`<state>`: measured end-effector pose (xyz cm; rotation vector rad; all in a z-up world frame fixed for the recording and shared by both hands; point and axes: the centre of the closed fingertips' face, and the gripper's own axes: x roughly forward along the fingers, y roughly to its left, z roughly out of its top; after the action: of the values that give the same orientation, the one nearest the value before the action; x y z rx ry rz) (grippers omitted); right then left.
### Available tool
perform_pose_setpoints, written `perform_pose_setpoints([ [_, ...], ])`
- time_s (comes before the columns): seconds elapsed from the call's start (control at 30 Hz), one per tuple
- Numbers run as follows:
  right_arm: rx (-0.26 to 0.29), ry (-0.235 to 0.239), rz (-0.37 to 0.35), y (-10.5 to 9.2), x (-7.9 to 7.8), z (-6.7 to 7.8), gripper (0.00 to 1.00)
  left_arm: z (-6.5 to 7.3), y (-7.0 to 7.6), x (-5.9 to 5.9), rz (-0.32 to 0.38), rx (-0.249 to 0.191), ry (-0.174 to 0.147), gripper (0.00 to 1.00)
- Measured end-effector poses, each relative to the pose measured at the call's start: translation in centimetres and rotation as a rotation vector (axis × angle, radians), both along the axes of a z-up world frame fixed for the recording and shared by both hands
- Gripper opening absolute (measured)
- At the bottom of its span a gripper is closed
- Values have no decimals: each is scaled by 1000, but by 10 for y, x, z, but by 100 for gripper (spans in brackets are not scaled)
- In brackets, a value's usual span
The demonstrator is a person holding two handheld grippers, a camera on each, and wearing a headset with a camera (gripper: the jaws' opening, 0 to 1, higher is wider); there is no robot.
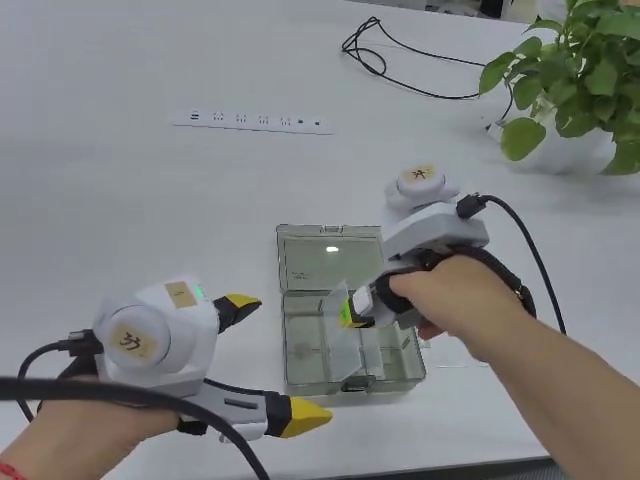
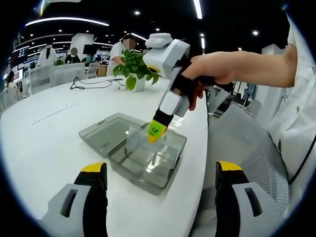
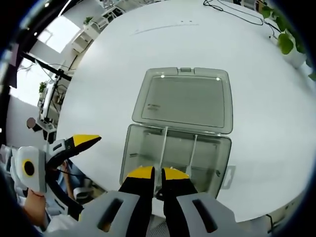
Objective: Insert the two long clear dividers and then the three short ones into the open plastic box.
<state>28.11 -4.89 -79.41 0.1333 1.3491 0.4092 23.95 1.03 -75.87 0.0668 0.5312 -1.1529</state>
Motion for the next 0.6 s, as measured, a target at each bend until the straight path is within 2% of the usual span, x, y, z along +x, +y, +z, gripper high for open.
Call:
perform_pose_setpoints([
  [0.17, -25, -15, 19, 4, -4, 1, 7, 1, -1, -1, -1, -3, 2, 92],
  [0.6, -98, -50, 88, 6, -1, -2, 7, 1, -1, 0, 0, -5, 5, 92],
])
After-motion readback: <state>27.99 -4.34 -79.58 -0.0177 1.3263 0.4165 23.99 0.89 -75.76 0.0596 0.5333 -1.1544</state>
